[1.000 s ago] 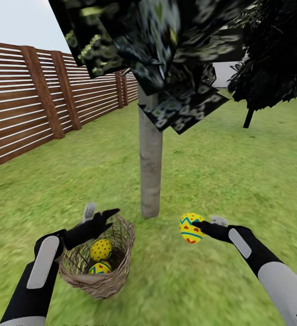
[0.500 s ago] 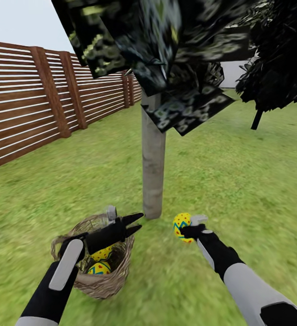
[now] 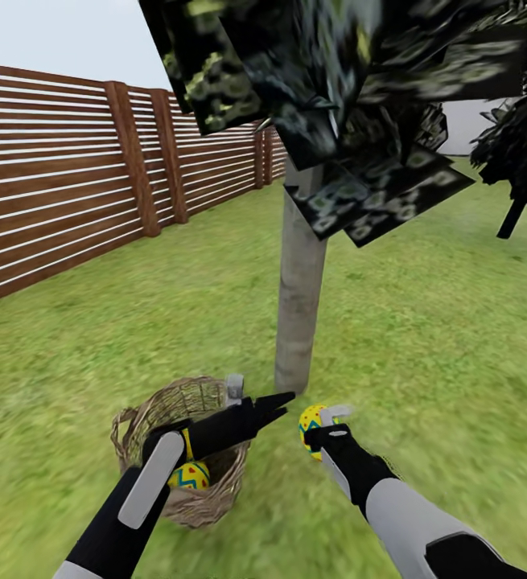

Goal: Take the three Easter eggs out of the wicker basket on the lawn in the garden, then place them on the lawn next to a single tree (choose any tree) so that all three eggs are next to the same tree and none are left in the basket.

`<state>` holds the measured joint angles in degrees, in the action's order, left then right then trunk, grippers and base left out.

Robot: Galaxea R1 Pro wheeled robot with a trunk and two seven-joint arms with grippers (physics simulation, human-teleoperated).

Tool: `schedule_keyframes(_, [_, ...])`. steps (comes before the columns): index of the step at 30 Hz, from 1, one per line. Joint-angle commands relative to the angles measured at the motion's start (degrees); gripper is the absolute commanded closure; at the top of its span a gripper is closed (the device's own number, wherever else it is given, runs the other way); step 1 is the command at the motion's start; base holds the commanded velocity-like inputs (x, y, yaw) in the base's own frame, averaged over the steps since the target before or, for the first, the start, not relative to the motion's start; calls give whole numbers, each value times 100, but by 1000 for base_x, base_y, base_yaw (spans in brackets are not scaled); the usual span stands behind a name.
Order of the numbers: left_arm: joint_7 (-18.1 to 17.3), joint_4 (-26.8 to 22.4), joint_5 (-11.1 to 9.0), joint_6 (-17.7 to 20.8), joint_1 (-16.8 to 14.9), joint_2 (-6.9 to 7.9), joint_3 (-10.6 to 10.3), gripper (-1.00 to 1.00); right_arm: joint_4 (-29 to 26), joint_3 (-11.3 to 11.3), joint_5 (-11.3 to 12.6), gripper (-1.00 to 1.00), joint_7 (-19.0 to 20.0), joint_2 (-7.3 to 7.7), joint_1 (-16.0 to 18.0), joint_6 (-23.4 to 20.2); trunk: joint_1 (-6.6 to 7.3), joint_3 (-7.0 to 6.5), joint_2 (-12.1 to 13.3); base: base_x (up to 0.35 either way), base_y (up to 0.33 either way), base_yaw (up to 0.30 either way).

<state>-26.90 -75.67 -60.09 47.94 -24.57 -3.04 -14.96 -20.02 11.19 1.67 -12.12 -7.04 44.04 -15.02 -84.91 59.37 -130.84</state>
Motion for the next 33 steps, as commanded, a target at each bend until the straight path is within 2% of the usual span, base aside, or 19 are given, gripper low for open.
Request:
schedule_keyframes(1, [-11,1,-11,30,-4,-3,3,-100,12,62,15,100,-37,-23,6,-45,1,10,-2,0,0,258])
schedule_keyframes(8, [-70,-169,-57,64,-4,5,18,-100,53,83,-6,100,-45,-95,189,-29,-131,158,-243,0,0,251])
schedule_keyframes(11, [-361,-276,-446,95,-4,54,40,-100,51,85,-12,100,-45,-88,192,47,-196,229,-363,0,0,247])
schedule_keyframes(13, [-407,-282,-545,101,-4,66,30,-100,45,78,-17,100,-45,-79,192,155,-240,277,-443,0,0,246])
schedule_keyframes(15, [-400,-267,-549,99,-4,39,11,-100,13,67,-11,100,-45,-54,192,415,-284,322,-523,0,0,202])
schedule_keyframes(17, [-415,-250,-554,67,-4,36,3,-100,25,59,4,100,-44,-44,192,1031,-306,342,-564,0,0,46])
schedule_keyframes(19, [-417,-207,-552,46,-4,24,2,-100,33,66,-5,100,-48,-46,192,1296,-306,343,-564,0,0,8])
schedule_keyframes(24, [-391,-193,-548,40,-4,6,2,-100,57,78,31,100,-63,-36,192,1305,-306,343,-564,0,-154,1])
schedule_keyframes(27, [-386,-186,-546,40,-2,4,-6,-100,63,92,35,100,-375,-41,192,1293,-306,343,-564,0,-334,0])
schedule_keyframes(29, [-386,-188,-543,36,-1,2,-152,-100,70,93,31,100,-649,-42,191,1296,-306,343,-564,0,-334,0])
schedule_keyframes(33, [-386,-194,-547,32,-3,-1,-224,-100,70,80,20,100,-710,-44,191,1331,-306,343,-564,0,-293,0])
